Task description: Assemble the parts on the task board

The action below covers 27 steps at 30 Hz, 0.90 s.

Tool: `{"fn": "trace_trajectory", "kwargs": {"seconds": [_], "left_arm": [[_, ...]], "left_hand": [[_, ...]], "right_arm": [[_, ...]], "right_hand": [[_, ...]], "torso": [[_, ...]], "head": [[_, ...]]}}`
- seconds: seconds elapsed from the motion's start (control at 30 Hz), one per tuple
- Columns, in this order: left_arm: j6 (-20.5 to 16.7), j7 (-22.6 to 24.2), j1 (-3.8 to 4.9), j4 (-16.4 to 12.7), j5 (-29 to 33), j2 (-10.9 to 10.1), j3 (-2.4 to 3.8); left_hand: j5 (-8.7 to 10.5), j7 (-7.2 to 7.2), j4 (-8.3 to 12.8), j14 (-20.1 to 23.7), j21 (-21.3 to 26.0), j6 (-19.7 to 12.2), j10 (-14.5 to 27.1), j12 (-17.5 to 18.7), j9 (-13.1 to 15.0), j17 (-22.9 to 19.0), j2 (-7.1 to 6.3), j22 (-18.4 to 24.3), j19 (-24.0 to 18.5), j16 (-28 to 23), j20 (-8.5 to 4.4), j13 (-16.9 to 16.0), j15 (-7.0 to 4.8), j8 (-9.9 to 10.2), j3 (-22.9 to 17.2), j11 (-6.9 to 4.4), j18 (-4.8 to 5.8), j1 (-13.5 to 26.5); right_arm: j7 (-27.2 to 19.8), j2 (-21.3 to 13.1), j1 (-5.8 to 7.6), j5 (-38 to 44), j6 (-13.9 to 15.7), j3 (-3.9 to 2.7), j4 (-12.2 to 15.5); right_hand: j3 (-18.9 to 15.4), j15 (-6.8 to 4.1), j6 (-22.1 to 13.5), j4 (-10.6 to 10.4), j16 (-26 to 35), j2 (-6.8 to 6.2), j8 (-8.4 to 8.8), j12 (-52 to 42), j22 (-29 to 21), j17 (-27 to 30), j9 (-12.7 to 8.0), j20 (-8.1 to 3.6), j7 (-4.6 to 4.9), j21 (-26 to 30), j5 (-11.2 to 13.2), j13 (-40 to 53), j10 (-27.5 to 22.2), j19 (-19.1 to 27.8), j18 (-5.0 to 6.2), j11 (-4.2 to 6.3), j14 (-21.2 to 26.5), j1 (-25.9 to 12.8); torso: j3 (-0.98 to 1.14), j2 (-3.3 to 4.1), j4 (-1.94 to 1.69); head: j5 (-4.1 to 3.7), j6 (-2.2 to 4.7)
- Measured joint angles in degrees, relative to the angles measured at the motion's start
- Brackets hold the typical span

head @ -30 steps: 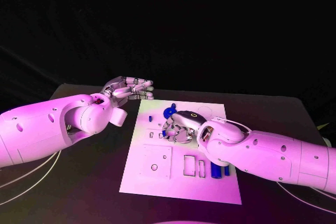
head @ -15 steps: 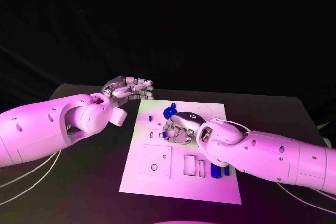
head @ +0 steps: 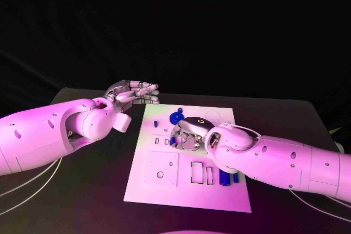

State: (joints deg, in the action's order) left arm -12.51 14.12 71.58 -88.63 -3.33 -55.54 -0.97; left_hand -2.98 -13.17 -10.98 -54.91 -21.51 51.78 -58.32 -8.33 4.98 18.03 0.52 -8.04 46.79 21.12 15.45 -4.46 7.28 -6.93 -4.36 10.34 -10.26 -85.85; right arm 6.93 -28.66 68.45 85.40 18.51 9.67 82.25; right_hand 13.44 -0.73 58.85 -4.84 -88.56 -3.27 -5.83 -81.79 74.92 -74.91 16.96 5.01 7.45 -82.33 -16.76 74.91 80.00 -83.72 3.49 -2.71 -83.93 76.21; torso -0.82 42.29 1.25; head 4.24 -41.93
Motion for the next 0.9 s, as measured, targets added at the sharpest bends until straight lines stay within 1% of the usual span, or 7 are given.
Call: {"fn": "trace_trajectory", "kwargs": {"seconds": [0.2, 0.27, 0.67, 0.9], "left_arm": [[0.02, -0.01, 0.0, 0.0, 0.0, 0.0, 0.0], [0.03, -0.01, 0.0, 0.02, 0.0, 0.01, 0.0], [0.11, -0.08, 0.0, 0.02, 0.0, 0.01, 0.0], [0.18, -0.12, 0.0, 0.03, 0.0, 0.0, 0.0]], "left_hand": [[0.0, 0.0, 0.0, 0.0, 0.0, 0.0, 0.0, 0.0, 0.0, 0.0, 0.0, 0.0, 0.0, 0.0, 0.0, 0.0, 0.0, 0.0, 0.0, 0.0, 0.0, 0.0], [0.0, 0.0, 0.0, 0.0, 0.0, 0.0, 0.0, 0.0, 0.0, 0.0, 0.0, 0.0, 0.0, 0.0, 0.0, 0.0, 0.0, 0.0, 0.0, 0.0, -0.01, 0.0], [0.0, 0.0, 0.0, 0.0, 0.0, 0.0, 0.0, -0.31, -0.01, -0.06, 0.0, 0.05, 0.0, 0.0, 0.0, 0.0, 0.0, 0.0, 0.0, 0.0, 0.0, 0.0], [0.0, 0.0, 0.0, 0.0, 0.0, 0.0, 0.0, -0.31, -0.01, -0.06, 0.0, 0.05, 0.0, 0.0, 0.0, 0.0, 0.0, 0.0, 0.0, 0.0, -0.01, 0.0]], "right_arm": [[0.42, 0.02, -0.01, 0.34, -0.13, 0.02, 0.1], [0.51, 0.04, -0.01, 0.42, -0.13, 0.02, 0.15], [0.91, -0.04, -0.08, 0.64, 0.38, 0.07, 0.57], [1.66, -1.17, -0.08, 0.94, 0.94, 0.07, 1.9]], "right_hand": [[0.0, 0.0, 0.0, 0.0, 0.0, -0.06, 0.0, 0.0, 0.03, 0.0, 0.0, 0.0, 0.0, 0.0, 0.0, 0.0, 0.0, 0.0, 0.0, 0.0, 0.0, -0.06], [0.0, 0.0, 0.0, 0.0, 0.0, -0.06, 0.0, 0.0, 0.03, 0.0, 0.0, 0.0, 0.0, 0.0, 0.25, 0.0, -0.22, 0.0, 0.0, -0.22, 0.0, -0.06], [0.0, 0.0, 0.0, 0.0, 0.0, -0.06, 0.0, 0.0, 0.02, -0.03, -0.04, 0.0, 0.0, 0.0, 0.26, 0.04, -0.21, 0.0, 0.0, -0.21, 0.0, -0.06], [0.0, 0.0, 0.0, 0.0, 0.0, -0.07, 0.0, 0.0, 0.01, -0.04, -0.05, 0.0, 0.0, 0.0, 0.26, 0.04, -0.21, 0.0, 0.0, -0.21, 0.0, -0.05]], "torso": [[0.01, 0.01, -0.04], [0.01, 0.01, -0.04], [-0.04, 0.02, -0.04], [-0.04, 0.02, -0.05]], "head": [[-0.1, -0.05], [-0.1, -0.05], [-0.1, -0.09], [-0.01, -0.1]]}}
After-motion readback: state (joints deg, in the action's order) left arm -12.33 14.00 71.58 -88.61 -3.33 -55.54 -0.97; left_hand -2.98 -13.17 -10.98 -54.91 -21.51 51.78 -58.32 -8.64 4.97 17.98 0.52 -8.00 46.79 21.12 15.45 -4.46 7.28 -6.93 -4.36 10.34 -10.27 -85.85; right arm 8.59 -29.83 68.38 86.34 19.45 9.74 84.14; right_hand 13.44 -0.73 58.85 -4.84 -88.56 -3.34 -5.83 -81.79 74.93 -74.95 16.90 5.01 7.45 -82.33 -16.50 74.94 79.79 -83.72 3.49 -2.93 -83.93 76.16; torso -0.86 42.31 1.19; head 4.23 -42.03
